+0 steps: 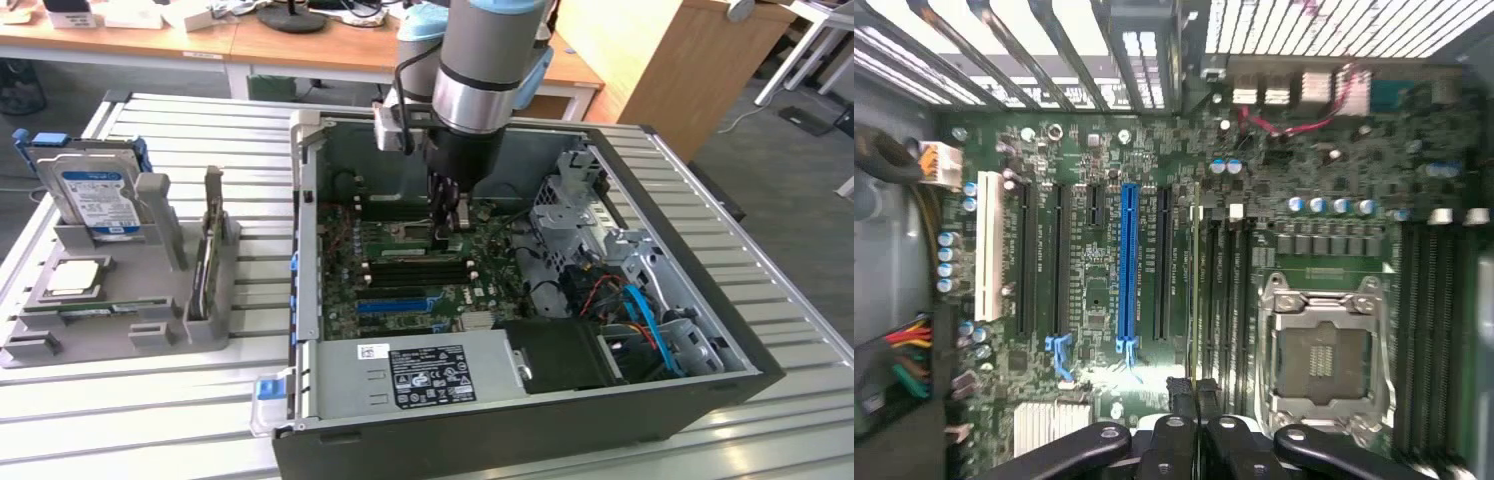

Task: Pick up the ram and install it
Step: 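Pick up the ram and move it above insertion slot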

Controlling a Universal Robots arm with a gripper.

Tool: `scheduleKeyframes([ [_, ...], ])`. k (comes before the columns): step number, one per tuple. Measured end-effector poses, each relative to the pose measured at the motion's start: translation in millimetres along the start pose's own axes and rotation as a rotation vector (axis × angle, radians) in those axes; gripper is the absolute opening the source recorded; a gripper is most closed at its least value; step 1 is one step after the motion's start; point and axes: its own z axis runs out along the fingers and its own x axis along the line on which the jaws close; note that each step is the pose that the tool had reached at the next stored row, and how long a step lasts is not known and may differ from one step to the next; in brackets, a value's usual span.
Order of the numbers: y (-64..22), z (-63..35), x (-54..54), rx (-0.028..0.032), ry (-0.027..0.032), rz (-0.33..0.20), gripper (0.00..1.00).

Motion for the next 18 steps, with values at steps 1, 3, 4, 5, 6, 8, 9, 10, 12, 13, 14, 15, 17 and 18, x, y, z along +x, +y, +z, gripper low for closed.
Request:
scheduleKeyframes([
  [1, -0.1, -1.4, -3.5, -0.0004, 0.0000, 0.021, 0.12],
  [3, -0.1, -1.4, -3.5, -0.0004, 0.0000, 0.021, 0.12],
  [4, -0.1, -1.4, -3.5, -0.0004, 0.0000, 0.021, 0.12],
  [5, -0.1, -1.4, -3.5, -0.0004, 0.0000, 0.021, 0.12],
  [6, -0.1, -1.4, -3.5, -0.0004, 0.0000, 0.021, 0.12],
  [8, -0.1, -1.4, -3.5, -0.0004, 0.0000, 0.021, 0.12],
  [9, -0.1, -1.4, -3.5, -0.0003, -0.0001, 0.021, 0.12],
  [10, -0.1, -1.4, -3.5, -0.0004, -0.0001, 0.021, 0.12],
  [12, -0.1, -1.4, -3.5, -0.0004, 0.0000, 0.021, 0.12],
  [13, -0.1, -1.4, -3.5, -0.0004, 0.0000, 0.021, 0.12],
  [14, -0.4, -1.4, -3.5, -0.0004, 0.0000, 0.022, 0.12],
  [15, -1.0, -1.4, -3.5, -0.0003, 0.0000, 0.022, 0.12],
  [17, -3.3, -1.4, -3.5, -0.0003, 0.0000, 0.021, 0.12],
  [18, -4.4, -1.4, -3.5, -0.0004, 0.0000, 0.021, 0.12],
])
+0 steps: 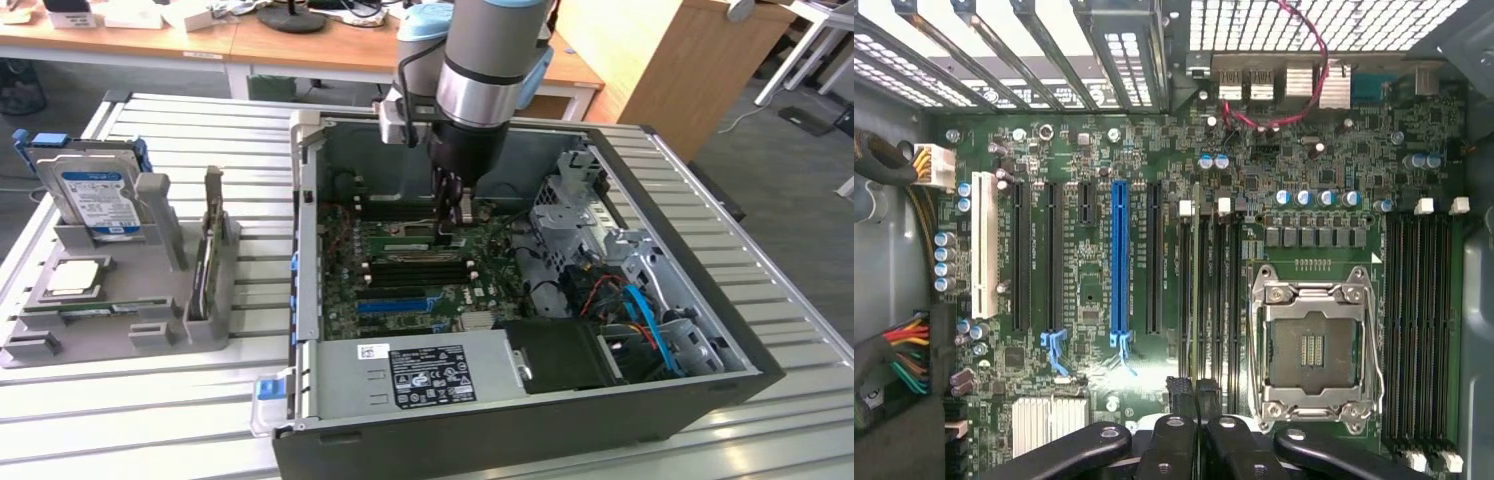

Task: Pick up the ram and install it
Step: 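Pick up the ram and move it above insertion slot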

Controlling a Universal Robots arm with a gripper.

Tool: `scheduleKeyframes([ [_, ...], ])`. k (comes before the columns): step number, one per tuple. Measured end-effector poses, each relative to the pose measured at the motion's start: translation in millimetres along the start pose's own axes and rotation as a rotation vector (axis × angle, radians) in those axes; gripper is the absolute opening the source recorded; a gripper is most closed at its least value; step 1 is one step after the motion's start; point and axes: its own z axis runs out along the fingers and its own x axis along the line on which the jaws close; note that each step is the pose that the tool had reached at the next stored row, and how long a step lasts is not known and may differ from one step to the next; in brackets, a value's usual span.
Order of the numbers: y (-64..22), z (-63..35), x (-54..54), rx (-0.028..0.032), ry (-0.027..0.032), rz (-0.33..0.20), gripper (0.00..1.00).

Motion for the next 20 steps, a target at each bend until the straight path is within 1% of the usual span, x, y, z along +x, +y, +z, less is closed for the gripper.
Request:
scheduleKeyframes([
  [6, -5.2, 0.0, 0.0, 0.0000, 0.0000, 0.000, 0.12],
  [20, -5.2, 2.1, -0.1, 0.0000, 0.0000, 0.000, 0.12],
])
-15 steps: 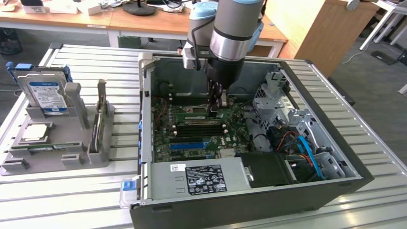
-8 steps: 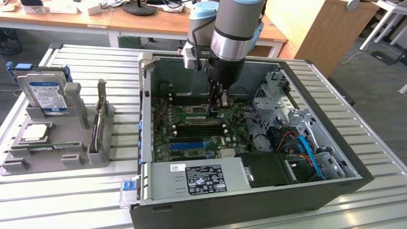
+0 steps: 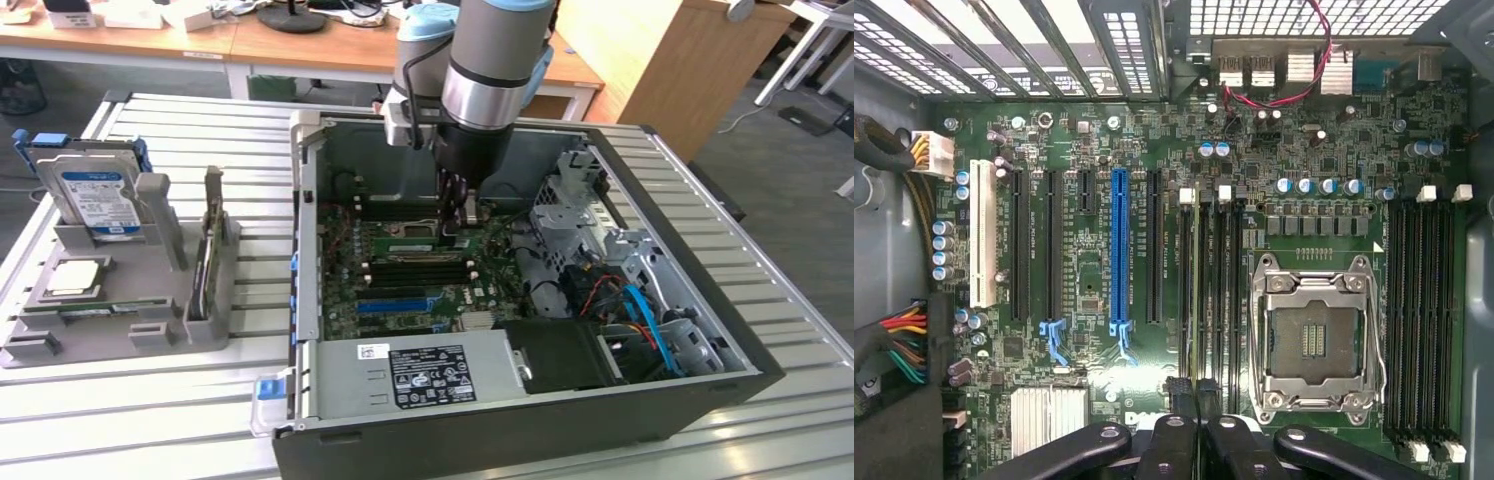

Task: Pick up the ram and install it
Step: 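Pick up the ram and move it above insertion slot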

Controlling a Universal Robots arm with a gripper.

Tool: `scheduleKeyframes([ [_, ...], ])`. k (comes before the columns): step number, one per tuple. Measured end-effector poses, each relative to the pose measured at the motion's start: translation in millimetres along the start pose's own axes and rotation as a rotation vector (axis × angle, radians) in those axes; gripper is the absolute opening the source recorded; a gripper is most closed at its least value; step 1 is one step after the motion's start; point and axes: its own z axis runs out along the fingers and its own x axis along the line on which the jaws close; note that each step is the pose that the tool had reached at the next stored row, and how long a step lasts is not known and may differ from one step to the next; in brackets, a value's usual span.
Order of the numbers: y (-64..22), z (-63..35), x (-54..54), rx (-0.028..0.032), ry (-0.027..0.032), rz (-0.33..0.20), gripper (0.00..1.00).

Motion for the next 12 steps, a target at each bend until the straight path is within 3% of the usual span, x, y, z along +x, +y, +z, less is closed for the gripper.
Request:
scheduleKeyframes([
  [12, -3.7, 0.0, 0.0, 0.0000, 0.0000, 0.000, 0.12],
])
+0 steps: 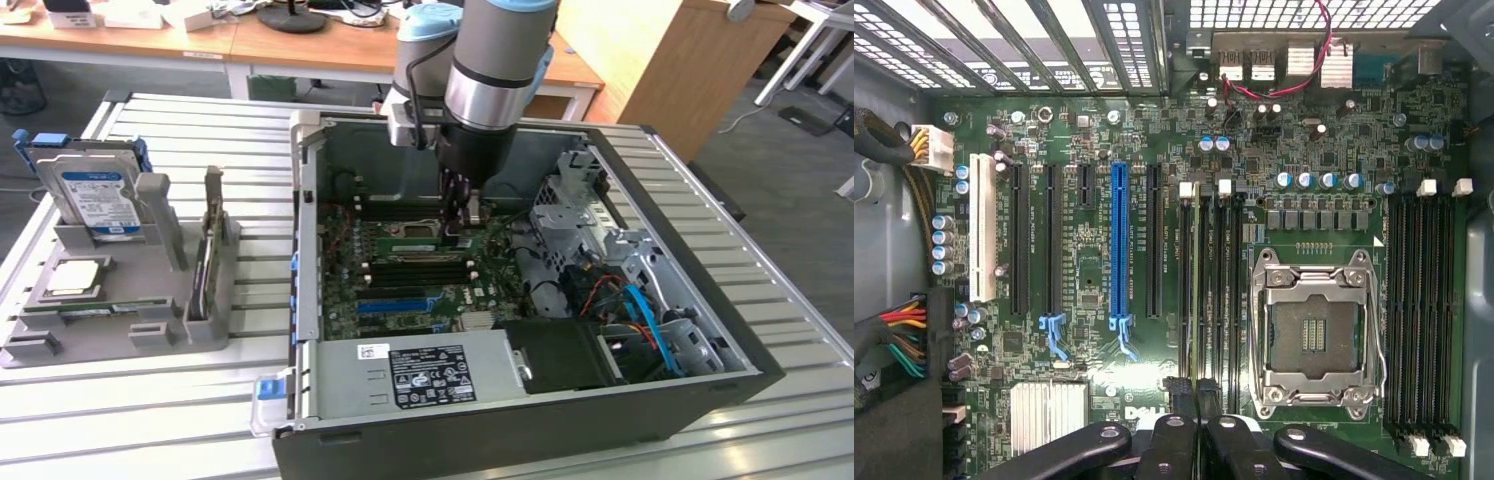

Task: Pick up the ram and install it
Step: 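Pick up the ram and move it above insertion slot, then insert the ram into the slot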

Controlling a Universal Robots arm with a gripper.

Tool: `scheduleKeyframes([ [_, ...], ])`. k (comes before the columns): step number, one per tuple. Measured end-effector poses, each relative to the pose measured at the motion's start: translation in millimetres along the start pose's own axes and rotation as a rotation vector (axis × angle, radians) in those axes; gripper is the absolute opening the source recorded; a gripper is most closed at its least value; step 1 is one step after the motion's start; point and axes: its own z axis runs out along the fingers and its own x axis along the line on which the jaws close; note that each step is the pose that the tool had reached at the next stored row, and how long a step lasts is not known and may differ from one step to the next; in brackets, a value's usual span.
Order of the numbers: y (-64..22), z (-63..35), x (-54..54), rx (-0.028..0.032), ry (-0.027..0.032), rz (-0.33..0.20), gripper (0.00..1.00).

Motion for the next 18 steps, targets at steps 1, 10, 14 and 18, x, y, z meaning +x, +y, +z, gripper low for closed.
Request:
scheduleKeyframes([
  [1, -0.3, 0.0, 0.0, 0.0000, -0.0001, 0.000, 0.12],
  [10, -2.7, -0.1, -0.1, 0.0000, -0.0001, 0.000, 0.12],
  [14, -2.7, 0.4, -0.1, 0.0000, 0.0000, 0.000, 0.12],
  [18, -2.8, 2.6, -0.1, 0.0007, 0.0000, 0.000, 0.12],
])
